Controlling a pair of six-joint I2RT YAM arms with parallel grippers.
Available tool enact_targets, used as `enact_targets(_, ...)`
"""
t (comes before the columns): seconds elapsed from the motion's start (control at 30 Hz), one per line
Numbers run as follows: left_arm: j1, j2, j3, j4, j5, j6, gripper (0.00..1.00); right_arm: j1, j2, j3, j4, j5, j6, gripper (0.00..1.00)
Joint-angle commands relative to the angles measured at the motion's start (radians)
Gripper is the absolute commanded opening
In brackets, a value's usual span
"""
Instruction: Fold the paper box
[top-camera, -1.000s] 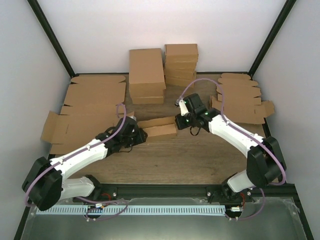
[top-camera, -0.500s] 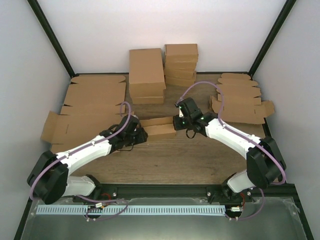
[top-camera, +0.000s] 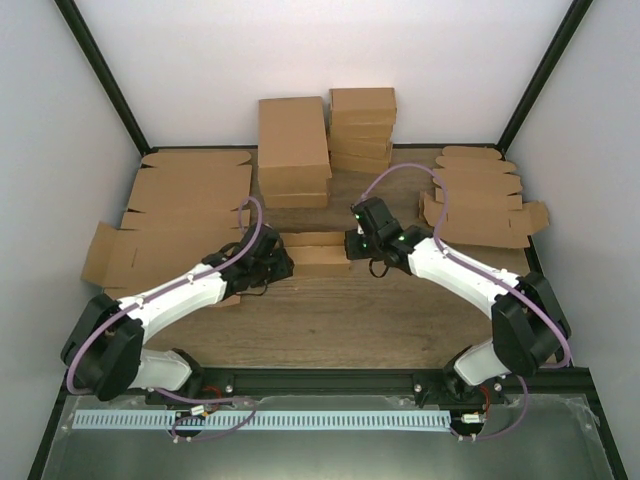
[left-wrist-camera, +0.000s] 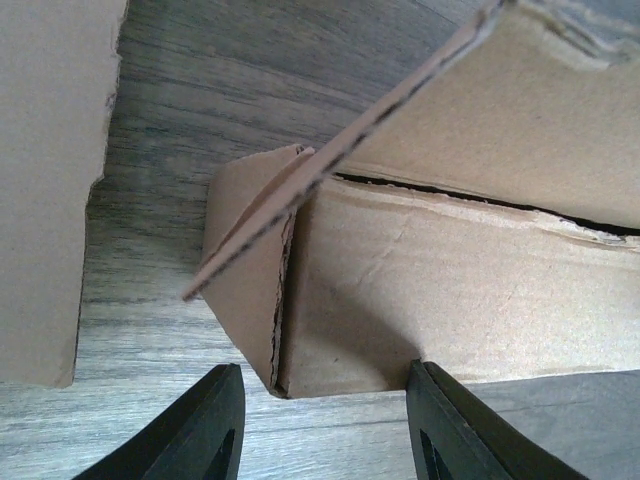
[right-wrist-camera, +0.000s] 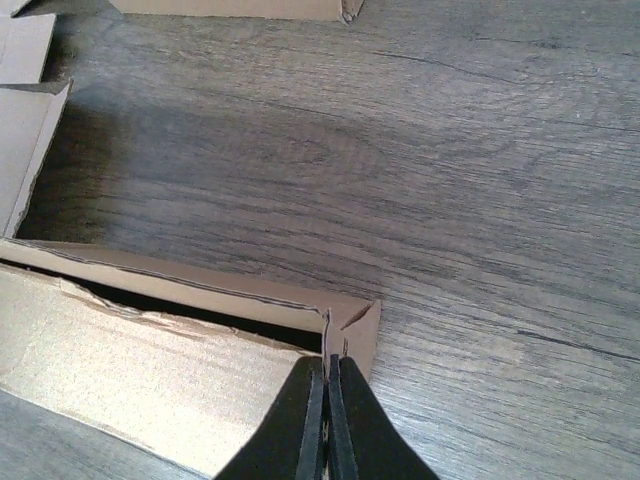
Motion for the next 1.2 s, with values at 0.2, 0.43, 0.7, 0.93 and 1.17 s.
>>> enact_targets(0.2,0.004,0.062,0.026,0.0,0.005,-0.024,0.48,0.042,0.09,0.049,-0.082,-0.057,0.13,0.01)
enact_targets(0.43,0.003,0.089,0.049,-0.012,0.004,-0.021,0.48,0.05,0.111,0.101,-0.114,-0.062,0.151,0.01)
enact_targets(0.7,0.009,0.122,0.07,-0.021,0.008,-0.032,0.48,0.055,0.113,0.01,-0.069,-0.044,0.165,0.01)
enact_targets(0.93,0.017,0.126,0.071,-0.007,0.024,-0.04,0.48,0.064,0.106,-0.064,-0.024,0.001,0.176,0.01)
enact_targets(1.17,0.017,0.116,0.07,-0.006,0.021,-0.041,0.48,0.074,0.093,-0.118,-0.002,0.019,0.185,0.01)
